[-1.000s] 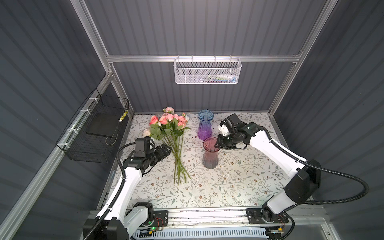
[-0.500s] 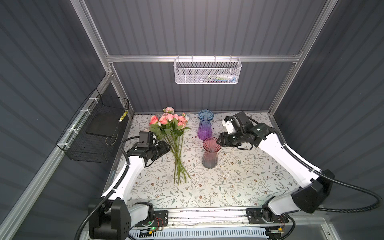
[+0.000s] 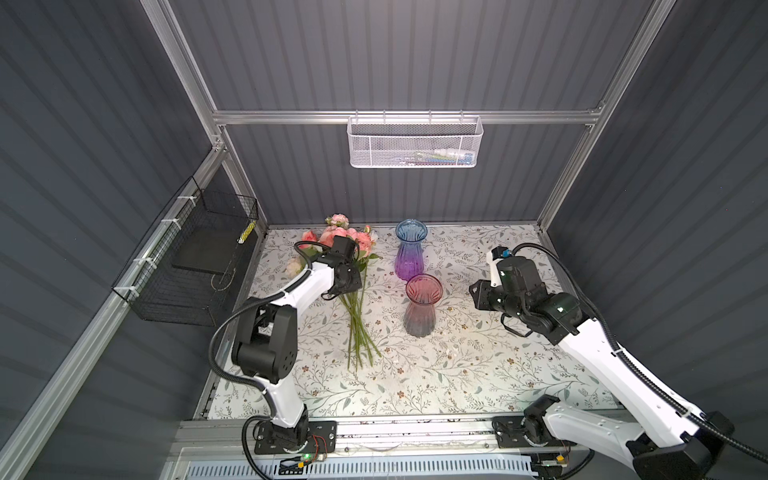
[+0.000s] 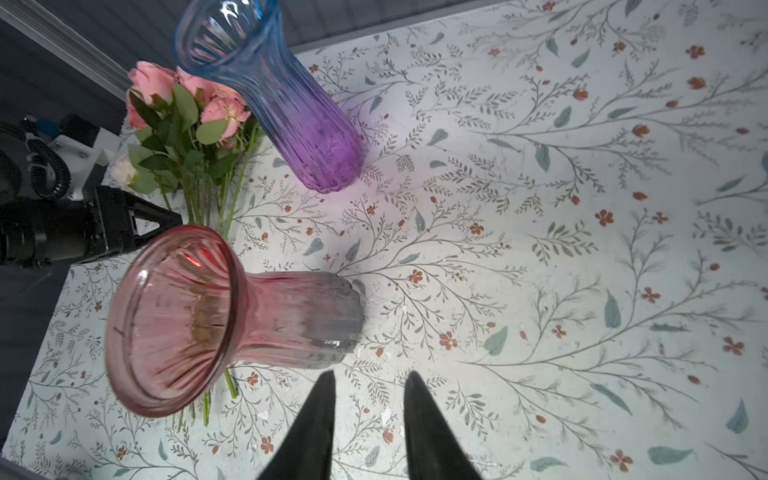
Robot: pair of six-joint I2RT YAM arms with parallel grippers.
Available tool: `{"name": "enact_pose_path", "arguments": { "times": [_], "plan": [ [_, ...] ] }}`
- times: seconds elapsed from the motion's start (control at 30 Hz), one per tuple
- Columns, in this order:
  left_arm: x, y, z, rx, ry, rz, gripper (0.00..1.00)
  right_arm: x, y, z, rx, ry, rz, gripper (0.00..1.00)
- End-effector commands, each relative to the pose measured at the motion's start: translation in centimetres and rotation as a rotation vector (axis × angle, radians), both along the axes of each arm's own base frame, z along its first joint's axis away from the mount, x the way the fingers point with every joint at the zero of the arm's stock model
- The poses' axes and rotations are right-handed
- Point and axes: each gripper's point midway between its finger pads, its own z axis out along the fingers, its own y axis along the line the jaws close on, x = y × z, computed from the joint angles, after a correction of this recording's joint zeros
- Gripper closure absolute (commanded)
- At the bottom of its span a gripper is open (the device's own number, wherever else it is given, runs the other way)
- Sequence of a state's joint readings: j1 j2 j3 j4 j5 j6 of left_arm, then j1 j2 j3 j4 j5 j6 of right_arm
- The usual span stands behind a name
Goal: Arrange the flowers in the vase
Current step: 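Release the pink vase with the right gripper while the left gripper grasps one rose stem, then lift the single pink rose upright with the left gripper toward the right gripper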
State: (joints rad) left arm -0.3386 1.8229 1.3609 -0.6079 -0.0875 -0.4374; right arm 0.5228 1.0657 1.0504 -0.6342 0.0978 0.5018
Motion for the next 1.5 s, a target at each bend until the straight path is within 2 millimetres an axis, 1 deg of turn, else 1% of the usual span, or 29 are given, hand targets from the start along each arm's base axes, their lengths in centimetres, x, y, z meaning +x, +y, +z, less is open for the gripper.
{"name": "enact_pose_path", "arguments": {
  "times": [0.0,0.03,0.17,0.3,0.5,0.57,0.67,0.8,0.83,0.93,1.03,1.2,1.3,1.33,1.37,1.4,1.47],
  "plan": [
    [0.4,1.0,-0.2,0.085,0.025,-0.033,0.82,0.5,0.2,0.0,0.056,-0.029,-0.011,0.7],
    [1.0,0.9,0.1,0.09,0.016,-0.033,0.83,0.4,0.2,-0.3,0.057,-0.022,-0.006,0.71],
    [1.4,1.1,-0.9,0.119,0.019,-0.043,0.87,0.4,-0.2,-1.1,0.066,-0.011,-0.008,0.72],
    [1.7,0.4,-1.6,0.097,0.019,-0.08,0.85,0.6,-0.6,-1.4,0.082,-0.012,-0.018,0.72],
    [1.5,0.4,-2.8,0.101,0.048,-0.089,0.84,0.8,-0.8,-1.5,0.09,-0.01,-0.022,0.72],
    [1.4,0.2,-3.1,0.091,0.051,-0.094,0.85,0.9,-0.9,-1.5,0.093,-0.01,-0.025,0.72],
    [1.3,0.4,-2.9,0.097,0.044,-0.082,0.94,0.9,-0.9,-1.4,0.1,-0.01,-0.025,0.72],
    [1.2,0.6,-1.5,0.1,0.03,-0.073,0.99,0.7,-0.8,-1.1,0.108,-0.016,-0.02,0.72],
    [1.2,0.7,-1.0,0.097,0.026,-0.069,1.0,0.7,-0.9,-1.1,0.108,-0.017,-0.021,0.72],
    [0.9,0.6,0.9,0.076,0.003,-0.059,1.0,0.7,-0.8,-0.8,0.117,-0.023,-0.02,0.71],
    [0.4,0.8,3.7,0.054,-0.045,-0.047,1.0,0.6,-0.6,-0.7,0.124,-0.022,-0.013,0.71],
    [-0.8,1.3,10.0,0.014,-0.189,-0.038,1.0,0.6,-0.6,-0.3,0.128,-0.032,-0.011,0.71],
    [-1.6,1.7,13.7,-0.003,-0.284,-0.044,1.0,0.7,-0.2,0.1,0.146,-0.042,0.01,0.7],
    [-1.9,1.7,14.9,-0.012,-0.315,-0.05,1.0,0.7,0.2,0.4,0.156,-0.049,0.027,0.69],
    [-2.1,1.7,16.5,-0.028,-0.361,-0.055,1.0,0.7,0.5,0.7,0.17,-0.056,0.043,0.66],
    [-2.7,1.8,16.3,-0.036,-0.372,-0.062,1.0,0.6,0.9,1.0,0.186,-0.067,0.064,0.62],
    [-3.3,1.6,19.0,-0.086,-0.484,-0.075,1.0,0.6,1.7,1.5,0.24,-0.101,0.097,0.54]
  ]
}}
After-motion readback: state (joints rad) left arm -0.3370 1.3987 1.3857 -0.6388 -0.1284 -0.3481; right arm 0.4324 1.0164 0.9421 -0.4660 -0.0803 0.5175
